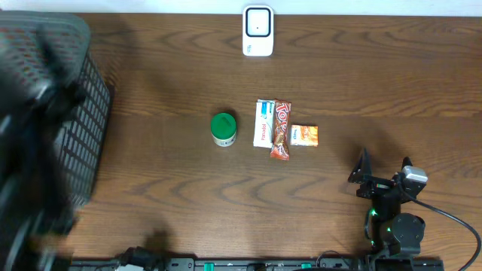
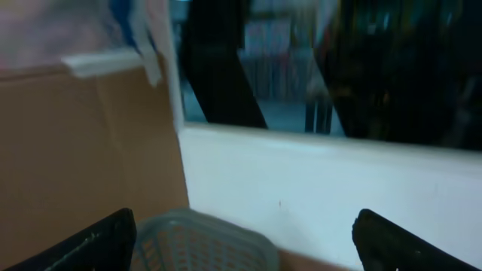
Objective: Scan the item barcode
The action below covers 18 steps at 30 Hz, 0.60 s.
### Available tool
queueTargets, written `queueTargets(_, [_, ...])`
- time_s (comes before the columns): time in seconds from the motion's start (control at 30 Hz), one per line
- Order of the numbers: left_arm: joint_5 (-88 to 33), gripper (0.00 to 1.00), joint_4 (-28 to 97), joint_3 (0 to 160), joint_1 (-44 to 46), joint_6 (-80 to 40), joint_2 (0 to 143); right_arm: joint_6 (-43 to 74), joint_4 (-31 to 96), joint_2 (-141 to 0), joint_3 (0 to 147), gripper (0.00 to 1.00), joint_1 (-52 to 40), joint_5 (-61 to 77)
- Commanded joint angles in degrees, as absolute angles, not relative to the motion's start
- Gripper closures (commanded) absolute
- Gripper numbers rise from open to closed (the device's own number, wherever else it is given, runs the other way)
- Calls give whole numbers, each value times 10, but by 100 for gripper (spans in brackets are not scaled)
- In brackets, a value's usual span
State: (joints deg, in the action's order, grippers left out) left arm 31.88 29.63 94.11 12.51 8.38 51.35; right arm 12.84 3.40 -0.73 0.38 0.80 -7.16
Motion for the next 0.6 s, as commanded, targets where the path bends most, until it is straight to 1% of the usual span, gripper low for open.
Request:
queueTargets(0.0, [313, 8, 296, 913, 123, 67, 437, 126, 35, -5, 3, 1, 11, -83])
queueTargets(0.07, [313, 8, 290, 892, 123, 61, 395, 115, 32, -6, 3, 1, 11, -102])
queueTargets(0.13, [313, 8, 279, 871, 123, 61, 353, 119, 4, -5, 3, 1, 11, -100])
queueTargets(0.17, [313, 8, 273, 861, 123, 61, 336, 132, -12, -5, 4, 1, 11, -83])
queueTargets(0.27, [314, 8, 252, 830, 123, 61, 287, 144, -98, -6, 4, 1, 11, 39])
queueTargets(0.3, [315, 8, 239, 816, 122, 61, 269, 166, -122, -6, 6, 1, 11, 76])
queueTargets(0.33, [315, 8, 232, 807, 122, 61, 259, 179, -123, -8, 9, 1, 11, 86])
queueTargets(0.4, [316, 7, 216, 787, 122, 61, 243, 195, -85, -17, 28, 1, 11, 118])
queueTargets(0.5, [315, 8, 197, 764, 122, 61, 233, 225, 26, -52, 72, 1, 11, 135])
queueTargets(0.57, [315, 8, 188, 753, 122, 61, 233, 225, 86, -92, 108, 1, 10, 151])
